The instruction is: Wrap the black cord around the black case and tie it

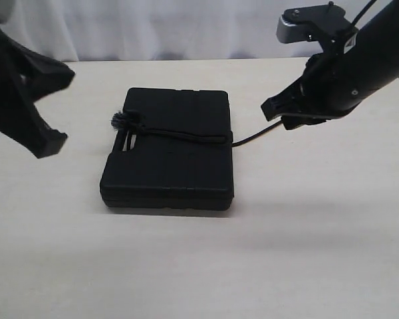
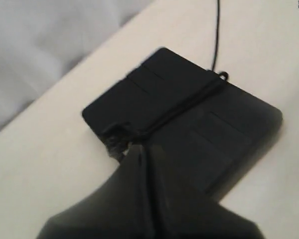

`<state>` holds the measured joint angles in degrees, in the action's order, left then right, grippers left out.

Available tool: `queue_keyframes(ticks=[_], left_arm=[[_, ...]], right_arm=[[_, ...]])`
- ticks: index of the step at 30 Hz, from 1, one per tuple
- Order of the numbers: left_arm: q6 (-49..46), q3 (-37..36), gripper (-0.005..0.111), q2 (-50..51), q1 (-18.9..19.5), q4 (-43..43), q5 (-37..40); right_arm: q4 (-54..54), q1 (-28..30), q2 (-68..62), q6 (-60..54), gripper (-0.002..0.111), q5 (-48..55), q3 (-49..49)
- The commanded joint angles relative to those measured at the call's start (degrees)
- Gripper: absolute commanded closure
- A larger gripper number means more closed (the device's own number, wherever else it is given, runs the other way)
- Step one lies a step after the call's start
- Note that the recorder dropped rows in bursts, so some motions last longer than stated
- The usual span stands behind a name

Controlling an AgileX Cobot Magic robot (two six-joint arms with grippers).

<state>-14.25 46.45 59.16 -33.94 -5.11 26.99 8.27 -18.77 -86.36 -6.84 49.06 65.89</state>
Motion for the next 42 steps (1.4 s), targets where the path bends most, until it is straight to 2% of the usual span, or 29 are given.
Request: queue_keyframes(ticks=[1,4,7,8,10,13,15,16,18,21,23,28,34,36,39,42], left_arm=[[-17.2,2.4,0.107,6.8,0.1,18.3,2.9],[-27.5,2.7,0.107,9.0,2.7,32.4,-0.1],[-37.7,2.3,0.107,8.8,8.4,46.6,-5.2],[-43.4,2.2,0.107,8.6,10.8,53.0,-4.7],[-57.8,2.2,0.107,8.5,15.9,66.6,0.7],[-79.3,0.8,0.107,8.5,24.0,92.2,12.9],[-90.5,-1.3,0.107,8.5,28.3,101.1,17.9],[-94.3,-2.3,0.107,8.5,29.1,102.8,16.0],[-96.7,-3.3,0.107,8.5,28.9,105.1,1.7],[-102.2,-3.5,0.107,8.9,24.4,105.0,-22.2],[-106.1,-3.2,0.107,10.0,21.6,105.0,-30.4],[-107.2,-1.9,0.107,18.3,18.9,105.1,-35.1],[-108.6,3.1,0.107,30.9,15.9,105.1,-55.7],[-108.6,5.4,0.107,33.9,15.9,105.1,-59.0],[-108.6,8.5,0.107,37.4,15.9,105.1,-57.8],[-108.6,9.9,0.107,38.6,15.9,105.1,-48.6]], right_arm=[[-1.4,0.1,2.5,-1.0,0.104,2.6,-0.2],[-0.6,0.1,3.3,-1.0,0.104,2.7,-0.2],[0.2,0.1,3.4,-1.0,0.104,2.5,-0.2],[0.2,0.1,3.4,-1.0,0.104,2.5,-0.2],[0.2,0.1,3.4,-1.0,0.104,2.5,-0.2],[1.3,0.1,3.4,-1.0,0.104,2.3,-0.2],[1.4,0.1,3.4,-1.3,0.104,2.1,-0.2],[1.4,0.1,3.4,-1.3,0.104,2.1,-0.2],[1.6,-0.1,3.4,-1.3,0.104,2.0,-0.2],[1.6,-0.1,3.4,-1.3,0.104,2.0,-0.2],[1.6,-0.1,3.4,-1.3,0.104,2.0,-0.2],[0.9,-0.1,3.4,-1.5,0.104,2.0,-0.3],[0.7,-0.1,3.4,-1.5,0.104,2.0,-1.5],[0.7,-0.1,3.4,-1.5,0.104,2.0,-1.5],[0.7,-0.1,3.4,-1.5,0.104,2.0,-1.5],[0.7,-0.1,3.4,-1.5,0.104,2.0,-1.5]])
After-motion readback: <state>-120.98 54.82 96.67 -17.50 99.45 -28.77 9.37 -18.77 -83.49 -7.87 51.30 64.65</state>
